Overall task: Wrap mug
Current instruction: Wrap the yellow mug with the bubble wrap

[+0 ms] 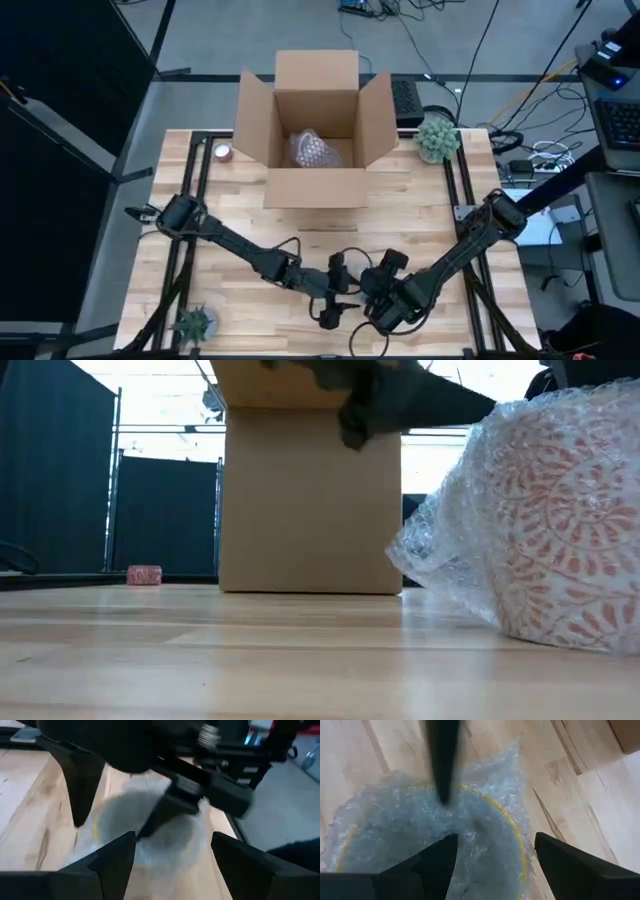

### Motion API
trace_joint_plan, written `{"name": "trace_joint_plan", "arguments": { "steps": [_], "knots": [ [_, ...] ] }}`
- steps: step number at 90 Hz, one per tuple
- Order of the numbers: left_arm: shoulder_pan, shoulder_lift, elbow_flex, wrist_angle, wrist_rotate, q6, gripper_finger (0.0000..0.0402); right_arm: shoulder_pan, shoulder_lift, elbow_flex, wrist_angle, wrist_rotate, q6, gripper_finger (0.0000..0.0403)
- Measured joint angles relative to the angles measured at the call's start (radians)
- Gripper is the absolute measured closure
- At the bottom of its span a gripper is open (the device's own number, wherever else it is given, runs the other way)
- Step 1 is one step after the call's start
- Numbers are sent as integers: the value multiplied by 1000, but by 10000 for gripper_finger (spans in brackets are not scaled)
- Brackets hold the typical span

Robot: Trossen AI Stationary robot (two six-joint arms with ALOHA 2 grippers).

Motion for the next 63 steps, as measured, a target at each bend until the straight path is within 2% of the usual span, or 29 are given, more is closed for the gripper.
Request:
{"name": "trace_joint_plan", "arguments": {
  "steps": [21,50,63],
  "knots": [
    [9,29,2,16,9,-19,149,0,-11,-1,1,-2,-7,149],
    [9,33,3,16,8,-19,149,0,-156,-2,-12,-12,-26,149],
    [9,34,3,18,8,-20,149,-8,-197,-1,-20,-50,-26,149]
  ]
}}
